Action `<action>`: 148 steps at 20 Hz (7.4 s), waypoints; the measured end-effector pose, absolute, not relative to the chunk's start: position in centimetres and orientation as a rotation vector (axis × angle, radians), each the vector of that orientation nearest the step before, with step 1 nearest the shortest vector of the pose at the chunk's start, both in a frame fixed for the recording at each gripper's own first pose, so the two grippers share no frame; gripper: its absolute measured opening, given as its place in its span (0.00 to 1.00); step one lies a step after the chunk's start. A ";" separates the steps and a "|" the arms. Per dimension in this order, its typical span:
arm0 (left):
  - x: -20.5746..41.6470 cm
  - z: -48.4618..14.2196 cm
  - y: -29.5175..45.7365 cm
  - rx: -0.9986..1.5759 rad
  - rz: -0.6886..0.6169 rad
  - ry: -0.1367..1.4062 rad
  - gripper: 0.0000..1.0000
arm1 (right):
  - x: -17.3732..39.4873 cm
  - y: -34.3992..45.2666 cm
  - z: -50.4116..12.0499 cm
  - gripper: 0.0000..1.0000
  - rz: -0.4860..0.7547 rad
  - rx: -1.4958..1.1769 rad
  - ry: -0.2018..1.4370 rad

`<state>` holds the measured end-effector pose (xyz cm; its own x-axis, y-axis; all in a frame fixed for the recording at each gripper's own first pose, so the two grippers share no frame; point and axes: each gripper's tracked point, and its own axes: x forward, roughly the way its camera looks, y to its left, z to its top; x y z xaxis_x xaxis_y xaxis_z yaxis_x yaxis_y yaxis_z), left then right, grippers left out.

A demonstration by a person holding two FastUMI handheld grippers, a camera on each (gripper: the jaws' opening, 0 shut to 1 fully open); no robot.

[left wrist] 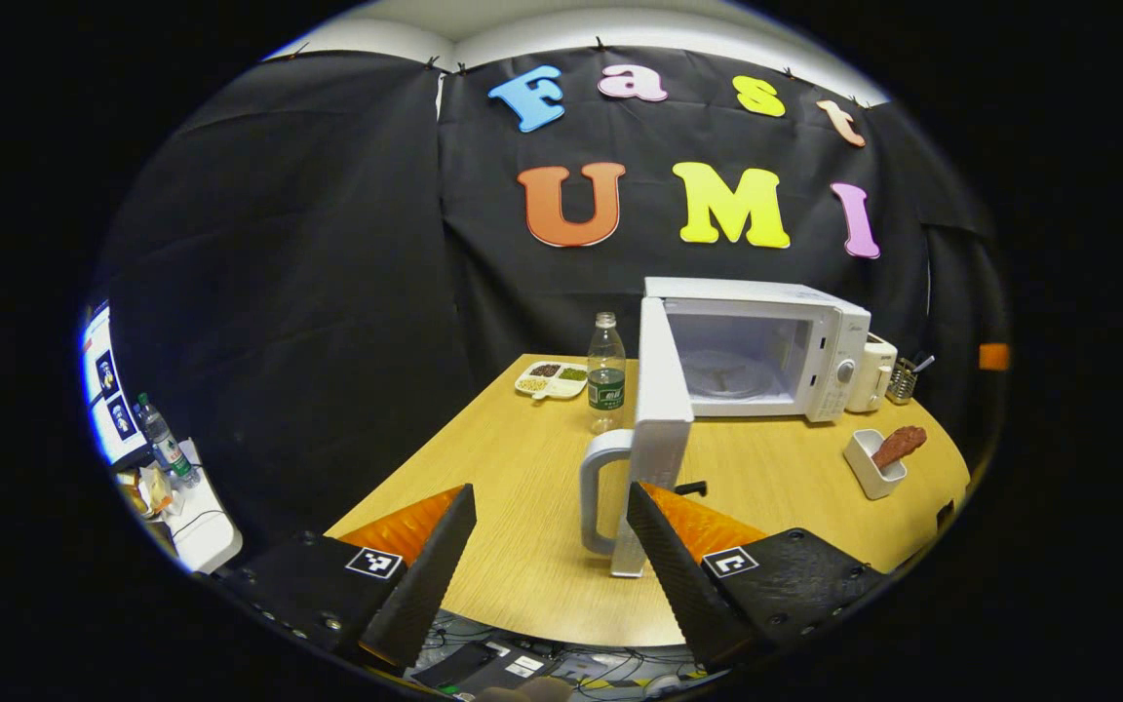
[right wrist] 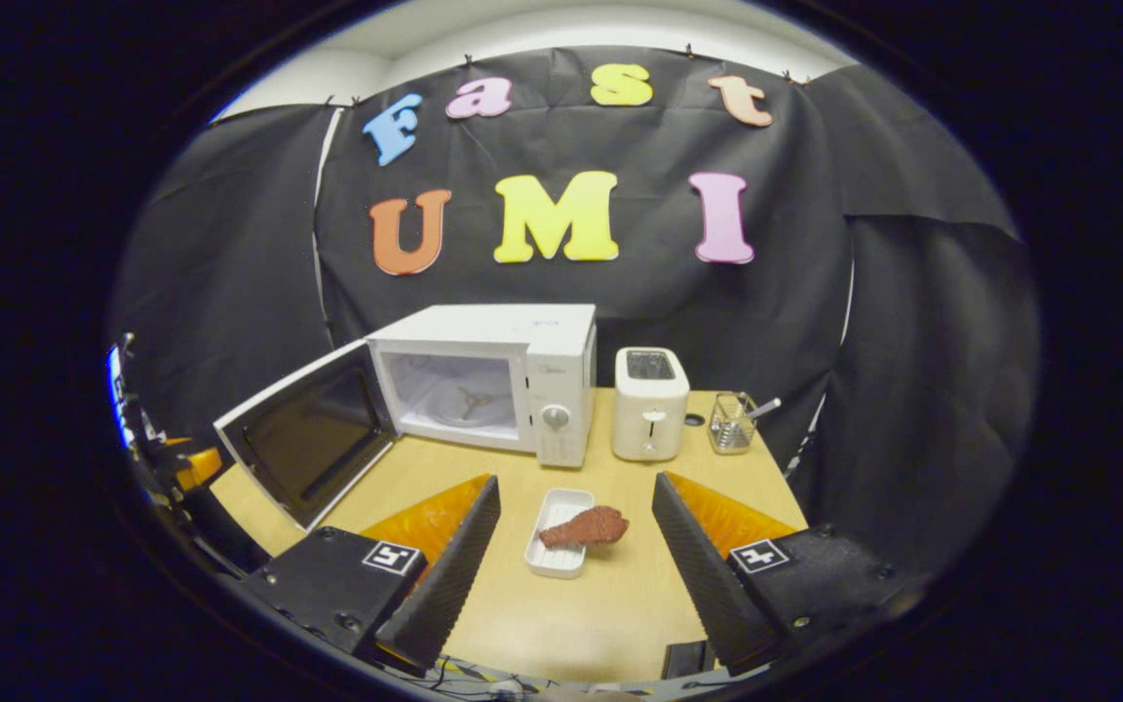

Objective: Open the microwave oven with the left hand, put the food in, and close the microwave oven.

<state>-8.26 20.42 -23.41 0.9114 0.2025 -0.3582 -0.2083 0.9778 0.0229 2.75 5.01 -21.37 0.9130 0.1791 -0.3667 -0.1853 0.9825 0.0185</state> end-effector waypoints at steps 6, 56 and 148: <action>-7.1 -16.9 13.3 -0.012 0.172 0.280 0.96 | 7.4 3.5 -31.1 0.90 0.278 0.047 0.555; -1.6 -18.8 11.1 0.091 -0.166 0.341 0.96 | 30.3 33.9 -27.9 0.16 0.137 1.022 0.289; -0.1 -29.0 19.5 0.046 0.000 0.383 0.00 | 2.1 4.3 -14.2 1.00 -0.104 0.088 0.352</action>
<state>-0.10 19.48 -28.99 0.9276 0.0089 -0.3735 0.0086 0.9989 0.0452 2.14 4.27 -14.20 0.9334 -0.0865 -0.3483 0.1170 0.9908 0.0674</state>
